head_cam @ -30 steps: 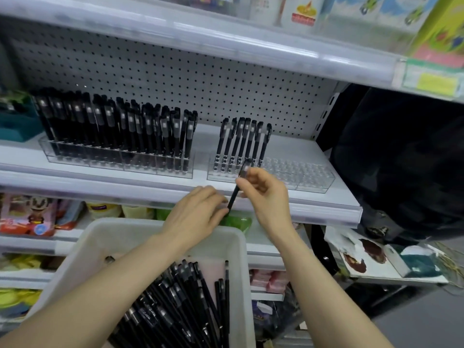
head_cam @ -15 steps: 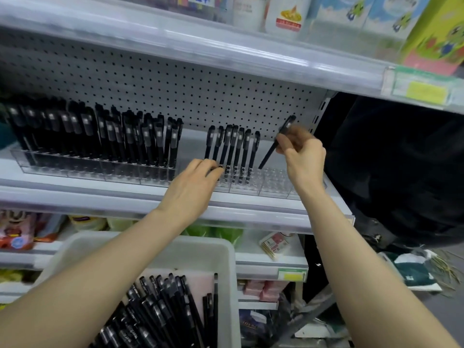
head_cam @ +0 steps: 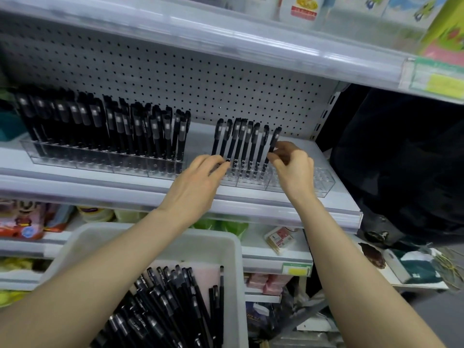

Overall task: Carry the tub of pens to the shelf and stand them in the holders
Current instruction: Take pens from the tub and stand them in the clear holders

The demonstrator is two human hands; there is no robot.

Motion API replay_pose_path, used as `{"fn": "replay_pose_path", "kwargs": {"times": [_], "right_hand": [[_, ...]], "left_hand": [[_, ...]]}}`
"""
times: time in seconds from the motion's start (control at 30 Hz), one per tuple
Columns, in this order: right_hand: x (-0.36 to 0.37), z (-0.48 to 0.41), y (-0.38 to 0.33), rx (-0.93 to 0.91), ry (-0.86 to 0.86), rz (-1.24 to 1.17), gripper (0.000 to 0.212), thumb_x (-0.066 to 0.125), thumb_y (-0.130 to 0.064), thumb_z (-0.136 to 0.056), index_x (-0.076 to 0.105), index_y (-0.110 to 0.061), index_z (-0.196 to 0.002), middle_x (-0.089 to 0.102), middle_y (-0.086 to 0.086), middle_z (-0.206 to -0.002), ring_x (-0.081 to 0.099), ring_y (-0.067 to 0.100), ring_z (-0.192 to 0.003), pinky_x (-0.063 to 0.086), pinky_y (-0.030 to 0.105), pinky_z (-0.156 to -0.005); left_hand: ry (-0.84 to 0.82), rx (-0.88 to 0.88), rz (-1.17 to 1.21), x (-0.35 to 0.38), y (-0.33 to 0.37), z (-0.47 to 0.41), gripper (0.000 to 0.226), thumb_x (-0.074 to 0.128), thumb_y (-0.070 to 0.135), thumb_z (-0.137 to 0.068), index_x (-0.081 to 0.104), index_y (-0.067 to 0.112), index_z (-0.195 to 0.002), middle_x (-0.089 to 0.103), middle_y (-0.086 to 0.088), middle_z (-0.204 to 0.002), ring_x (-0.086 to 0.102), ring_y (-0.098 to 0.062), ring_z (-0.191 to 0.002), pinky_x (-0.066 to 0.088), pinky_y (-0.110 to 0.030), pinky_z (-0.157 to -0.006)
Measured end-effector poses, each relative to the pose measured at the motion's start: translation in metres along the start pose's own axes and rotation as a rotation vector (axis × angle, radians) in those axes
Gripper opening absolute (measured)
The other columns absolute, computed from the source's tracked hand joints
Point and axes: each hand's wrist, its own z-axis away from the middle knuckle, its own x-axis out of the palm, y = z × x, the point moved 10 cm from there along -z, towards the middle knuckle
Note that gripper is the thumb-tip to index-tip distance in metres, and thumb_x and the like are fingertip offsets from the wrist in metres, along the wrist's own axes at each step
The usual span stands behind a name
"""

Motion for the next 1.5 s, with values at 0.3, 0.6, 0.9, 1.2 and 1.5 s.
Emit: {"fn": "replay_pose_path", "kwargs": {"times": [0.3,0.6,0.9,1.2,1.5], "right_hand": [[0.026,0.110,-0.032,-0.082,0.039,-0.045,0.021,0.063,-0.012,-0.093,0.067,-0.014,-0.113,0.069,-0.003,-0.098,0.062,0.010,-0.086,0.050,0.022,-0.082],[0.158,0.226,0.018,0.205,-0.536,0.238,0.024,0.059,-0.016,-0.093,0.063,-0.013,-0.116,0.070,0.010,-0.100,0.065,0.027,-0.094,0.052,0.036,-0.084],[0.182,0.243,0.024,0.217,-0.717,0.464,0.031,0.062,-0.024,-0.094,0.057,-0.007,-0.119,0.064,0.017,-0.119,0.057,0.035,-0.112,0.047,0.038,-0.093],[0.173,0.237,0.023,0.334,-0.680,0.267,0.022,0.063,-0.020,-0.092,0.066,-0.014,-0.113,0.069,0.007,-0.111,0.062,0.025,-0.104,0.044,0.025,-0.084],[0.069,0.144,-0.002,0.185,-0.365,-0.123,0.011,0.067,-0.033,-0.088,0.061,-0.028,-0.081,0.070,0.000,-0.078,0.068,0.023,-0.078,0.057,0.049,-0.076]], "left_hand": [[-0.048,-0.051,0.110,-0.005,-0.022,0.107,0.045,0.072,0.002,-0.081,0.064,0.008,-0.124,0.062,-0.014,-0.123,0.059,-0.031,-0.111,0.055,-0.045,-0.089],[-0.157,-0.099,0.055,0.030,-0.055,0.172,0.052,0.063,0.007,-0.088,0.051,0.004,-0.138,0.049,-0.018,-0.136,0.042,-0.036,-0.126,0.040,-0.048,-0.106],[-0.138,-0.124,0.076,0.037,-0.058,0.173,0.056,0.063,0.004,-0.084,0.049,0.006,-0.139,0.047,-0.014,-0.135,0.041,-0.035,-0.125,0.039,-0.049,-0.106],[-0.205,-0.141,0.034,0.035,-0.056,0.170,0.061,0.068,0.004,-0.082,0.049,0.008,-0.139,0.048,-0.013,-0.135,0.041,-0.034,-0.126,0.043,-0.048,-0.104],[-0.123,-0.071,0.006,-0.005,-0.021,0.106,0.051,0.075,0.003,-0.078,0.062,0.007,-0.127,0.060,-0.012,-0.125,0.054,-0.029,-0.115,0.052,-0.040,-0.089]]}}
